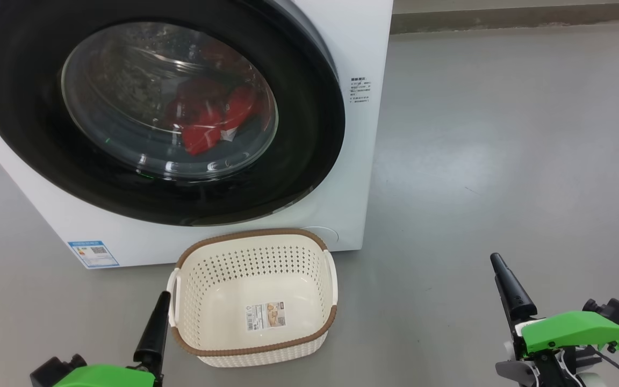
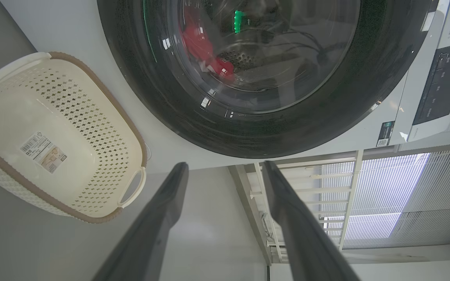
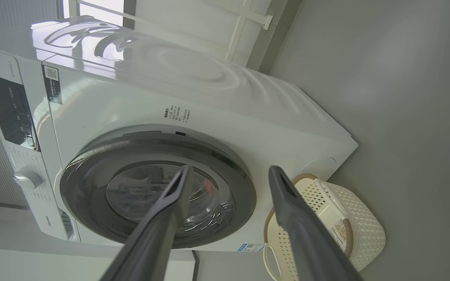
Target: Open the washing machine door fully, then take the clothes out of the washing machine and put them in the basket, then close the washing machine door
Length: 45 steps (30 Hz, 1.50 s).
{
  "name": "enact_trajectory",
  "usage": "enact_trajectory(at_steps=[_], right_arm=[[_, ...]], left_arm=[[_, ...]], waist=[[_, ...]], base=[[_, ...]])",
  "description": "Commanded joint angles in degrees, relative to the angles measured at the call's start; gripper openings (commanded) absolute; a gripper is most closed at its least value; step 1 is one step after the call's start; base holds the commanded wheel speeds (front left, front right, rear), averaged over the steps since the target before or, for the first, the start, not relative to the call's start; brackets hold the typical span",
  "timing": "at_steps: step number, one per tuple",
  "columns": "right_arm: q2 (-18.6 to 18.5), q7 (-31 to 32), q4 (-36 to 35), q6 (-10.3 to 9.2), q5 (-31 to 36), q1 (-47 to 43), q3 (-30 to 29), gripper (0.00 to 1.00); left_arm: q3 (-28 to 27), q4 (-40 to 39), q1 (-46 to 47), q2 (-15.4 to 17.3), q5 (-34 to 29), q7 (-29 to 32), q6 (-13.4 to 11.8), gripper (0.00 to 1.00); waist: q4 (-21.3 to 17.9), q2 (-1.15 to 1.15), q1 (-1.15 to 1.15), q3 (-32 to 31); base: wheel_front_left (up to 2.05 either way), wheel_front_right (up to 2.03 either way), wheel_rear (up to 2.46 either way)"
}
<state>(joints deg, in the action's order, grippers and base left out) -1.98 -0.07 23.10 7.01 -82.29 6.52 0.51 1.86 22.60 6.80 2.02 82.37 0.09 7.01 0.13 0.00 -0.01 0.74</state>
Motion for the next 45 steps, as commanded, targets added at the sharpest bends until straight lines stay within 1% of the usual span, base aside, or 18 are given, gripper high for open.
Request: enact_trajectory(at_steps=[1,11,26,37,45], right_arm=[[-0.7,-0.6,-1.1,0.14,1.7,3.5,0.5,1.0],[-0.5,-2.2,-0.3,0.18,10.8,5.7,0.7,1.0],[-0.5,-4.7,0.1,0.24,24.0,8.6,1.6,1.0],[-0.6,-6.5,-0.7,0.28,36.0,10.8,1.9,1.0],[-0.6,-7.7,-0.8,0.31,42.5,11.8,2.1,1.0]], left_arm=[[-0.5,-1.0,3.2,0.6,-1.6,-0.7,0.1,1.0],[-0.8,-0.9,4.8,0.5,-10.7,-2.3,0.1,1.0],[0.1,0.3,7.6,0.5,-25.0,-4.8,-1.6,1.0],[1.1,1.1,9.6,0.6,-35.1,-6.6,-2.8,1.0],[1.4,1.0,10.6,0.6,-39.8,-7.8,-3.3,1.0]], waist=[[0.0,0.0,0.01,0.0],[0.0,0.0,0.01,0.4],[-0.2,0.0,0.01,0.6],[-0.4,0.0,0.01,0.7],[-0.3,0.0,0.01,0.6]], base=[[0.0,0.0,0.0],[0.0,0.0,0.0],[0.0,0.0,0.0],[0.0,0.0,0.0],[0.0,0.0,0.0]])
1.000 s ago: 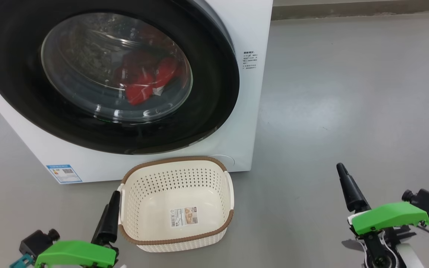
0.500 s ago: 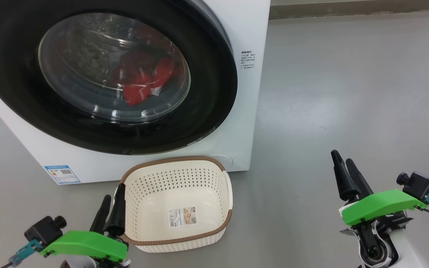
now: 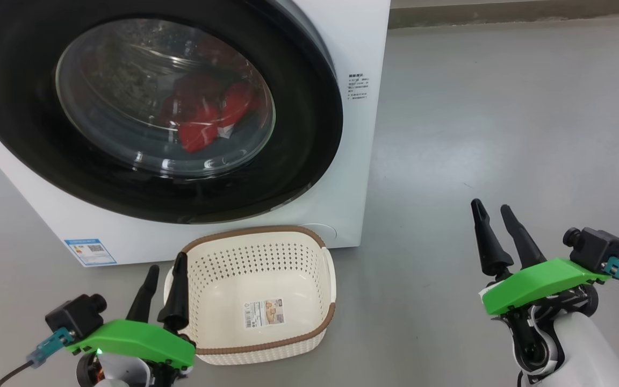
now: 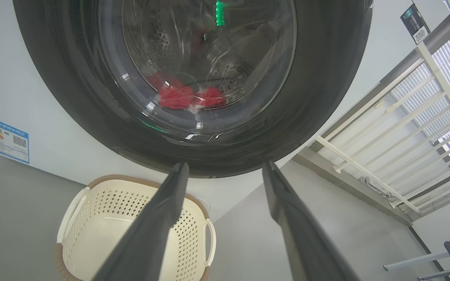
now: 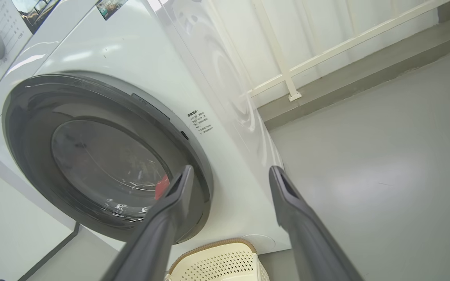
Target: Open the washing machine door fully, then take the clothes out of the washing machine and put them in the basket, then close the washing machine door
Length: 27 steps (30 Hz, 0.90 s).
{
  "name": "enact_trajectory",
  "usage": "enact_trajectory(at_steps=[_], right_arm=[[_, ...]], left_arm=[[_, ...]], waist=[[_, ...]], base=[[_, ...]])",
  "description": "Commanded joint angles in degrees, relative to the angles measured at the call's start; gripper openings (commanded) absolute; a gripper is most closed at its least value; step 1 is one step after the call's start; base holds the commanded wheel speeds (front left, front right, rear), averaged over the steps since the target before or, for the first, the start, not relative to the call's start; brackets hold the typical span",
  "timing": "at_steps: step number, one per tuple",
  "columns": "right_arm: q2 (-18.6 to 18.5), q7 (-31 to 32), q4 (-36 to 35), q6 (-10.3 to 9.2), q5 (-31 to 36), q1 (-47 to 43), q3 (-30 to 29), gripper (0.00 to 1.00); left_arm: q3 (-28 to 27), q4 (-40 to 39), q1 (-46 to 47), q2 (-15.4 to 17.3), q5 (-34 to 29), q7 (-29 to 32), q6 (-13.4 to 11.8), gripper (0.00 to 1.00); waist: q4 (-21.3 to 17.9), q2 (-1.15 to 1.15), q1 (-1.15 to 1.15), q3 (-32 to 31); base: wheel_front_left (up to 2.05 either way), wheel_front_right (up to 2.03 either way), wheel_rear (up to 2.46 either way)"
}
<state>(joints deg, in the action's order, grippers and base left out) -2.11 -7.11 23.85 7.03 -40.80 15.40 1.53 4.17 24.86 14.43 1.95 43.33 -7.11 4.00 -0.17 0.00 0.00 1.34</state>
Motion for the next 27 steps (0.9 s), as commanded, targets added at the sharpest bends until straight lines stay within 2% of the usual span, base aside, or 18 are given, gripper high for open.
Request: enact_trajectory(at_steps=[1,17,27], right_arm=[[-0.5,-0.8,-1.5,0.3,1.9,3.1,1.2,1.0],[-0.6,-3.6,0.7,0.36,12.0,6.8,3.4,1.0],[-0.7,-5.2,1.8,0.4,18.7,8.8,5.1,1.0]], left_arm=[[-0.8,-1.2,3.1,0.7,-1.6,-0.7,-0.4,1.0],[0.2,-1.7,5.5,0.8,-11.8,-3.5,-2.0,1.0],[1.5,0.8,7.6,0.8,-18.5,-5.2,-2.7,1.0]], waist=[[0.0,0.0,0.0,0.0],[-0.2,0.0,0.0,0.0],[-0.1,0.0,0.0,0.2]], base=[[0.0,0.0,0.0],[0.0,0.0,0.0],[0.0,0.0,0.0]])
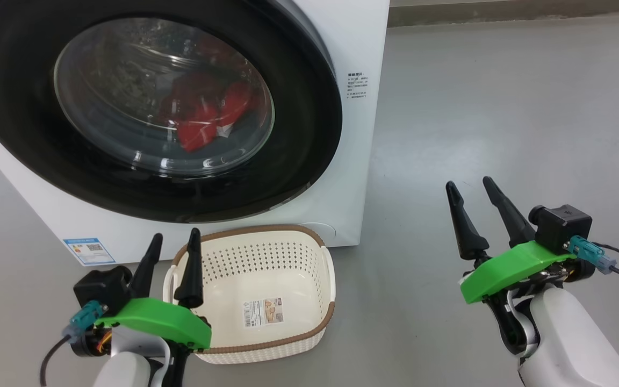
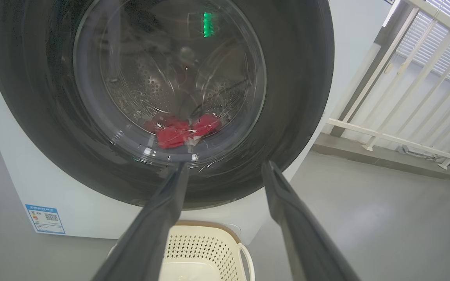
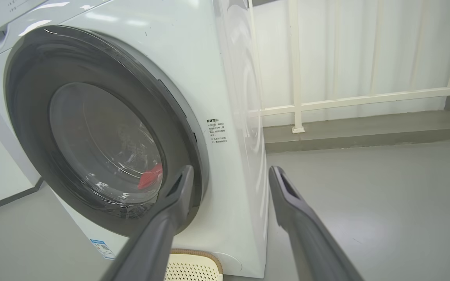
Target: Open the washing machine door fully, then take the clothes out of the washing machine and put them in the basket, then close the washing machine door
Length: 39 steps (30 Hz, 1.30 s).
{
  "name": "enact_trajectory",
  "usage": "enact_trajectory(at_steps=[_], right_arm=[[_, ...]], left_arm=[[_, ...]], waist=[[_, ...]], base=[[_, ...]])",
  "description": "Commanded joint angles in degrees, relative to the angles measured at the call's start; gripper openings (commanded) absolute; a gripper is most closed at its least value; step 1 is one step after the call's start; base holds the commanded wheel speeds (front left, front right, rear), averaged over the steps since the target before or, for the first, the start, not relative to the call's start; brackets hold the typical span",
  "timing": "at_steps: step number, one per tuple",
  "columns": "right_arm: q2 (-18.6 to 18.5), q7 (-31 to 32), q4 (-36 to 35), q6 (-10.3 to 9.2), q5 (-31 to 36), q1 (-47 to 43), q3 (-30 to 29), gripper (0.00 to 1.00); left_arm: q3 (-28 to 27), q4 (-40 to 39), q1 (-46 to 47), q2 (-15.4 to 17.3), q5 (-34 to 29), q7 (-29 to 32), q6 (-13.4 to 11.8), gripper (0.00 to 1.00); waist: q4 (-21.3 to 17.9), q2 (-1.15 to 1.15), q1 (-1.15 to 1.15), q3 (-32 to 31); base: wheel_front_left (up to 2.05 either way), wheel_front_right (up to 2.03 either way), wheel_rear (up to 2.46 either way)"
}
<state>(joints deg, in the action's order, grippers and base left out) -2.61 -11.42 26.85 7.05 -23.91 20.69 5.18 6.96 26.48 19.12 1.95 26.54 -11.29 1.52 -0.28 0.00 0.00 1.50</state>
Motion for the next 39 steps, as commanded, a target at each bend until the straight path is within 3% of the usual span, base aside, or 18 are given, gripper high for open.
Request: enact_trajectory(at_steps=[1,17,39], right_arm=[[-0.2,-1.1,-1.1,0.38,2.5,3.7,1.6,1.0],[-0.3,-3.5,0.1,0.44,13.6,6.4,3.0,1.0],[-0.3,-3.6,1.8,0.44,12.3,7.2,2.8,1.0]], left_arm=[[-1.2,-0.6,3.1,0.8,-2.4,-1.2,-0.2,1.0],[0.6,1.2,5.9,0.9,-11.3,-3.7,-0.9,1.0],[0.5,2.4,6.4,0.9,-11.1,-3.7,-1.0,1.0]], waist=[[0.0,0.0,0.0,0.1],[-0.2,0.0,0.0,-0.3],[0.1,0.0,0.0,0.3]], base=[[0.0,0.0,0.0],[0.0,0.0,0.0],[0.0,0.0,0.0]])
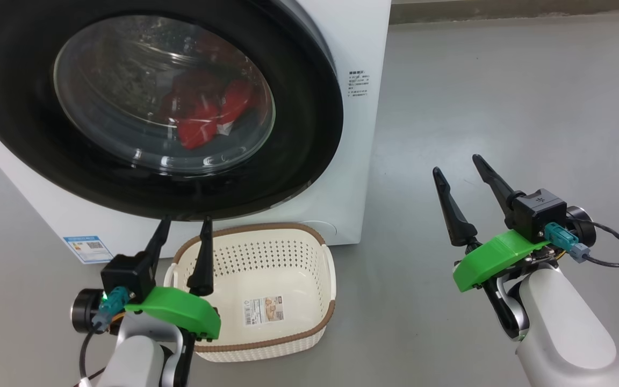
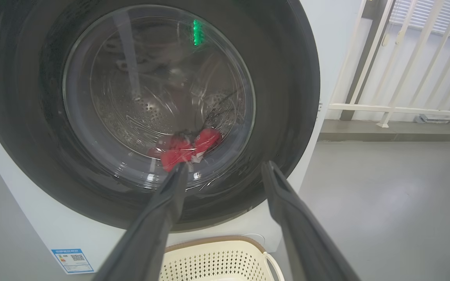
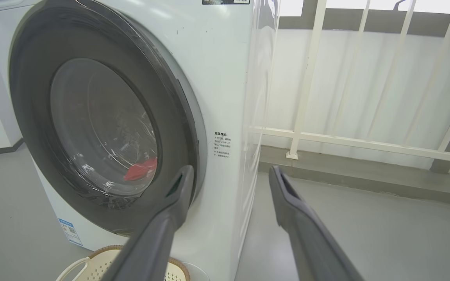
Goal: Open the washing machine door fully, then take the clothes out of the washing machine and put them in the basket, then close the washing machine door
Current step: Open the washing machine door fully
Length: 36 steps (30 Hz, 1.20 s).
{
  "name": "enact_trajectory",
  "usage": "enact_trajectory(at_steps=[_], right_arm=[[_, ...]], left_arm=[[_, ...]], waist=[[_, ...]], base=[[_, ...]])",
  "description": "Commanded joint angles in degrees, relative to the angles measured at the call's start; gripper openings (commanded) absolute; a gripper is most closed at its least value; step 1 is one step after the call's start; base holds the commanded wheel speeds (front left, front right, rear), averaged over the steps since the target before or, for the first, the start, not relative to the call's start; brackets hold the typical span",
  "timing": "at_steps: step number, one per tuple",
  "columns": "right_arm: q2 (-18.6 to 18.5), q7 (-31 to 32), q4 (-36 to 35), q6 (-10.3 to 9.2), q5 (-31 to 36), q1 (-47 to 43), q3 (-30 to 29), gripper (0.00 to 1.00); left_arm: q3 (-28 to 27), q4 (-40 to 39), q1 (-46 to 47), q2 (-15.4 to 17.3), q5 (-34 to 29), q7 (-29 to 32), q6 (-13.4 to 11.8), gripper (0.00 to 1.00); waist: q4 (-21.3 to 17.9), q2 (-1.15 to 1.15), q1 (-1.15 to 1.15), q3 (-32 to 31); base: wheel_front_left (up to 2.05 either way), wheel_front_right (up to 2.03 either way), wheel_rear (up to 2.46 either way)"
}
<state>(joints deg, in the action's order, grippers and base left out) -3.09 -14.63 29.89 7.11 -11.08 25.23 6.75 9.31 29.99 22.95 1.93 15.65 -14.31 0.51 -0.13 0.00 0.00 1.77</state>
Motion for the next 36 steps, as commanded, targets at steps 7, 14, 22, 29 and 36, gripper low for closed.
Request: enact_trajectory(at_steps=[7,14,22,29,36], right_arm=[[0.2,-0.4,-1.6,0.37,-1.6,3.1,1.2,0.84],[0.2,-0.4,-1.8,0.37,-4.3,4.9,1.5,0.0],[0.2,-0.4,-0.8,0.37,-12.8,8.5,2.0,0.0],[0.2,-0.4,0.2,0.37,-24.2,13.3,3.5,0.0],[0.1,1.0,0.0,0.37,-37.3,18.9,6.3,0.0]], left_arm=[[-1.8,-1.8,2.8,0.9,-0.7,-0.7,0.0,1.0],[-1.6,-4.6,3.5,0.9,-0.7,-0.7,-0.1,1.0],[0.3,-8.7,4.9,0.9,-0.1,-0.7,-0.4,1.0],[2.8,-11.8,6.4,0.9,0.8,-0.7,-0.5,1.0],[4.1,-13.5,7.8,0.9,1.3,-0.7,0.1,1.0]], waist=[[0.2,0.0,0.0,0.7],[0.4,0.0,0.0,3.2],[1.6,0.0,0.0,6.9],[3.3,0.0,0.0,11.4],[5.0,0.0,0.0,15.4]], base=[[0.0,0.0,0.0],[0.0,0.0,0.0],[0.0,0.0,0.0],[0.0,0.0,0.0],[0.0,0.0,0.0]])
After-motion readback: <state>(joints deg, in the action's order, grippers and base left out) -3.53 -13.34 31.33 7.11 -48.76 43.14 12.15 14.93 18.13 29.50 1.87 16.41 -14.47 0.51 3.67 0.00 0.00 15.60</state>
